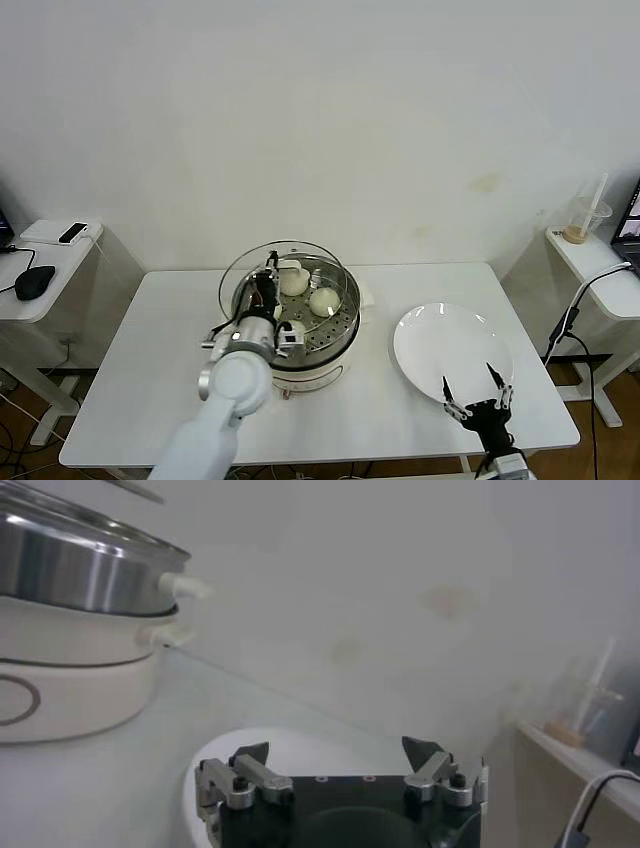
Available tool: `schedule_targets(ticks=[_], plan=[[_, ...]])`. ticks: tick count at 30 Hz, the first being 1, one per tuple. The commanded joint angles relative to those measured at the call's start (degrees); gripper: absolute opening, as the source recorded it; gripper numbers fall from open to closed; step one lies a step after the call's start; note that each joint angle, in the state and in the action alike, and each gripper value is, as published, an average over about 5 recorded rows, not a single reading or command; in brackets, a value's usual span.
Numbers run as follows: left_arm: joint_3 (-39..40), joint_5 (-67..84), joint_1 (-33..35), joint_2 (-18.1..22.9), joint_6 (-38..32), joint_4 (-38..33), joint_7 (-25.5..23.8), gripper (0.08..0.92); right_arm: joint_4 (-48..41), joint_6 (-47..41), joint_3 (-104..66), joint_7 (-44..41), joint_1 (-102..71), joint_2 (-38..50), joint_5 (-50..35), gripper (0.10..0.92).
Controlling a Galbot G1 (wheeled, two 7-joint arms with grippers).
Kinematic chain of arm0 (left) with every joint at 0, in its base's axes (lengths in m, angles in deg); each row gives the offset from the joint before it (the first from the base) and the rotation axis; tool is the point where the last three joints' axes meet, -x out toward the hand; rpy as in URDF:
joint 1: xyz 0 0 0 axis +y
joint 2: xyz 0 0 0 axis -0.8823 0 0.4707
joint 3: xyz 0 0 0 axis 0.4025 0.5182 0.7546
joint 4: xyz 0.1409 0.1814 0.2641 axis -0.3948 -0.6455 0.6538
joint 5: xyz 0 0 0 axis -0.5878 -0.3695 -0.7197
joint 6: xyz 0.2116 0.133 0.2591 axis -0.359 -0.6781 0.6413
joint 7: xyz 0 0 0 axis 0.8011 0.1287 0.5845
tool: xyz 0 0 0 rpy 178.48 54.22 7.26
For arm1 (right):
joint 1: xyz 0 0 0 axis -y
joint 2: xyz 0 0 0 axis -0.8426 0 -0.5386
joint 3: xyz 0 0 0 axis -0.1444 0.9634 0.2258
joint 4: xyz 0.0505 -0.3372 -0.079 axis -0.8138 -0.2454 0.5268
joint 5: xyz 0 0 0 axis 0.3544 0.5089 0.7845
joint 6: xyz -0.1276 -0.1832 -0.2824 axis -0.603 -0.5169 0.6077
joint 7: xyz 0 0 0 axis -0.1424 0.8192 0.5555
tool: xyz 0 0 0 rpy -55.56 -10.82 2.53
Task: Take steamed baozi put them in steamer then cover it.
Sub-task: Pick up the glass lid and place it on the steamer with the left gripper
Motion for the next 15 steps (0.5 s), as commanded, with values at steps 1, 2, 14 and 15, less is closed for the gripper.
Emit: schedule_targets(ticks=[1,2,14,15], plan=[[1.9,-4.0,-0.5,4.4,0.2,1.2,-1.2,0.138,-0.2,-0.3,0.5,-0.1,0.1,-0.1,0.4,0.823],[1.9,-4.2,-0.3,4.5,0.2,1.3,-1.1,0.138,-0.2,-0.3,0.6,-0.1,0.2,-0.2,0.4,0.823],[0.3,-6.1,2.0,5.2,-1.1,2.4,0.2,0.138,-0.4,-0.3,1.6,0.0,0.4,-0.2,0.8,0.823],[0.3,-6.0,2.1,5.3,-1.2,2.5,0.2,0.138,-0.4,-0.3,1.7,0.0,0.4,-0.2,0.9,0.823]])
